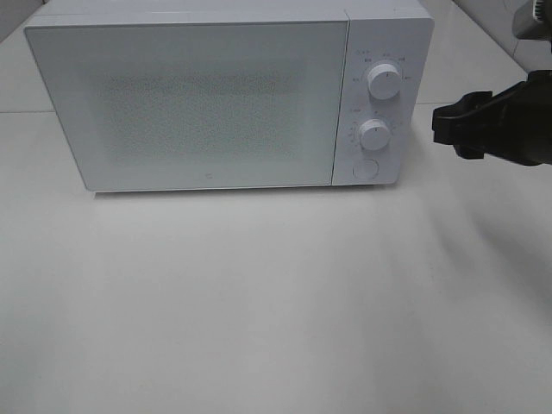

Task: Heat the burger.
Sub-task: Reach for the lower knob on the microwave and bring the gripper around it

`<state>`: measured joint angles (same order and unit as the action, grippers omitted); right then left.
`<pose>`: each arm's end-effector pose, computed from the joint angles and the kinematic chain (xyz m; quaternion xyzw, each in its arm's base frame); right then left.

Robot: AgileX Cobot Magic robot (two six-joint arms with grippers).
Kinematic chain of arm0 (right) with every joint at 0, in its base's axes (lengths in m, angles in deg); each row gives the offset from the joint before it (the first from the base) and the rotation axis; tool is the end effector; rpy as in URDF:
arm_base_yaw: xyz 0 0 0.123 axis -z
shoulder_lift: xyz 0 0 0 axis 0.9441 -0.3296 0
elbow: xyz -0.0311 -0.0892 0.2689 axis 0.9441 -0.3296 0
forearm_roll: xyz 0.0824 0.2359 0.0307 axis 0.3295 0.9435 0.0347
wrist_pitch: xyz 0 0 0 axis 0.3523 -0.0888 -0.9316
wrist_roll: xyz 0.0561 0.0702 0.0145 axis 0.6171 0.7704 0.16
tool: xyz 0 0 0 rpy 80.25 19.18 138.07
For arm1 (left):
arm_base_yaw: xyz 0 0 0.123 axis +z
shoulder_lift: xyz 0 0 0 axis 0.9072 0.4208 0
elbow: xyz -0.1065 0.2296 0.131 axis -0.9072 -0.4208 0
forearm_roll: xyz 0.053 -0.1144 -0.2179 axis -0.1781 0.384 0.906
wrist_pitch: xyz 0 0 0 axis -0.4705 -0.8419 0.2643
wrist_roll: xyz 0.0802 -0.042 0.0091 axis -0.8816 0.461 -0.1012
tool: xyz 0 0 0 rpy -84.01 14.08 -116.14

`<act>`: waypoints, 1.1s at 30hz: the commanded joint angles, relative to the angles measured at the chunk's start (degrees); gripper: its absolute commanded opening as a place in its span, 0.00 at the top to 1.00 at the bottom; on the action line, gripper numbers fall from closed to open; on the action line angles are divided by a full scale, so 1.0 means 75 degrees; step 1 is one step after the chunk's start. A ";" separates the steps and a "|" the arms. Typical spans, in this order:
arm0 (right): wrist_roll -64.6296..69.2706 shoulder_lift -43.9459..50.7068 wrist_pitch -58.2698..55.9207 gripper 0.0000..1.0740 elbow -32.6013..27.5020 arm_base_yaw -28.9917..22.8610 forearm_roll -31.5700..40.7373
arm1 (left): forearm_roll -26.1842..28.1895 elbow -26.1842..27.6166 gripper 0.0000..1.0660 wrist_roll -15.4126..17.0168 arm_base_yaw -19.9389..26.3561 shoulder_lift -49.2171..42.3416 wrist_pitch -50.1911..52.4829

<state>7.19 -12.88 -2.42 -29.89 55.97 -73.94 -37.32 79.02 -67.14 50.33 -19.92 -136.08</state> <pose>0.2470 0.0677 0.2239 -0.0993 0.8261 0.0932 0.5468 -0.0056 -0.0005 0.2782 0.1586 0.8336 -0.0488 0.5269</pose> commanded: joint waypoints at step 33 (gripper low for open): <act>-0.1940 -0.3606 0.4935 0.46 0.0145 -0.1283 0.2231 | 0.0069 -0.0023 1.00 0.0031 0.0038 -0.0153 0.0115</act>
<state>-2.84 -40.16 34.53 -30.00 49.38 -63.74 -37.32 79.02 -67.14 50.33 -19.92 -136.08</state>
